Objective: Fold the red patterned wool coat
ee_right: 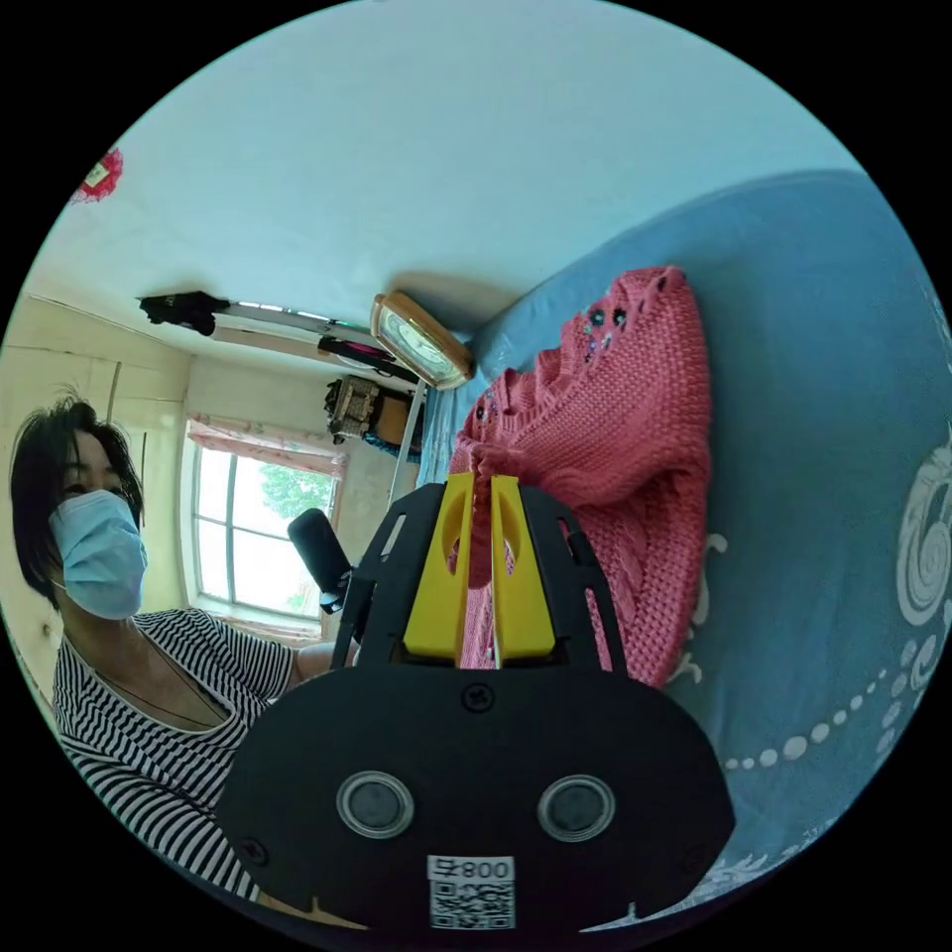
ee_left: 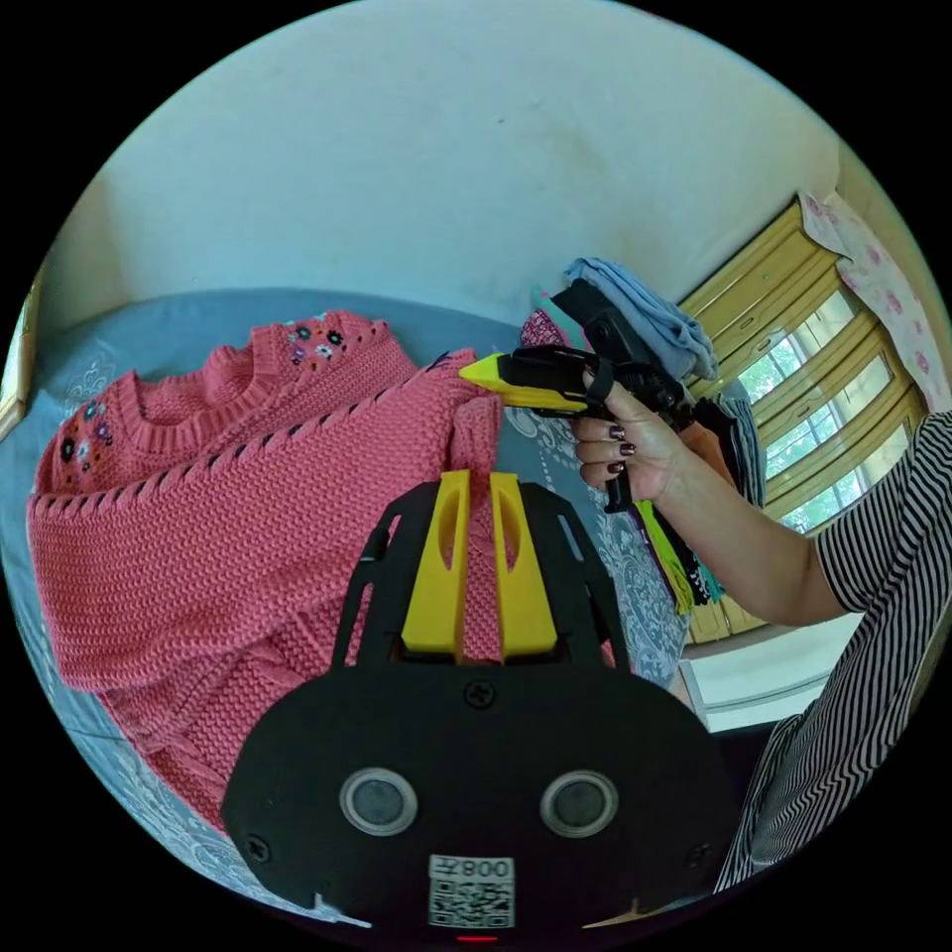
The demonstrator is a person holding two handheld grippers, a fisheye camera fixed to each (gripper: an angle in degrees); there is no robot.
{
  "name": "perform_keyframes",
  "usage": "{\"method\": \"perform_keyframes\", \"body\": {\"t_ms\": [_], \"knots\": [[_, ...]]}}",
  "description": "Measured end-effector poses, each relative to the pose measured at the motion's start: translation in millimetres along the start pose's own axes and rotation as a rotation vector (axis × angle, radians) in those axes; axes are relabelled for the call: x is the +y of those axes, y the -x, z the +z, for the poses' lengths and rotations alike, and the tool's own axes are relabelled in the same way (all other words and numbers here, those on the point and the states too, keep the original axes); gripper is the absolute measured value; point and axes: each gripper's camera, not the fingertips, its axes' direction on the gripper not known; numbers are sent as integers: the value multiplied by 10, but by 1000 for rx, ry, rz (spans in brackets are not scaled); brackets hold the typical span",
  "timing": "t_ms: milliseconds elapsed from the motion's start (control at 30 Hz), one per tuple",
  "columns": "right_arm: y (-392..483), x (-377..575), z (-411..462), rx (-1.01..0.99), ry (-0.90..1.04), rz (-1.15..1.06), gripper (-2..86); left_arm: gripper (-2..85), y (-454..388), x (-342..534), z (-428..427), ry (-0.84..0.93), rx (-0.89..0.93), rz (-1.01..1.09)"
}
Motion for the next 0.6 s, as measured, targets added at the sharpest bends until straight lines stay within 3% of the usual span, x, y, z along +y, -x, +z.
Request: {"method": "perform_keyframes", "body": {"t_ms": [467, 600], "knots": [[-926, 375, -420, 69, 20, 85, 25, 5, -219, -455, 812, 134, 22, -42], [-992, 469, -530, 7, 5, 81, 25, 4, -241, -482, 867, 129, 56, -62]]}}
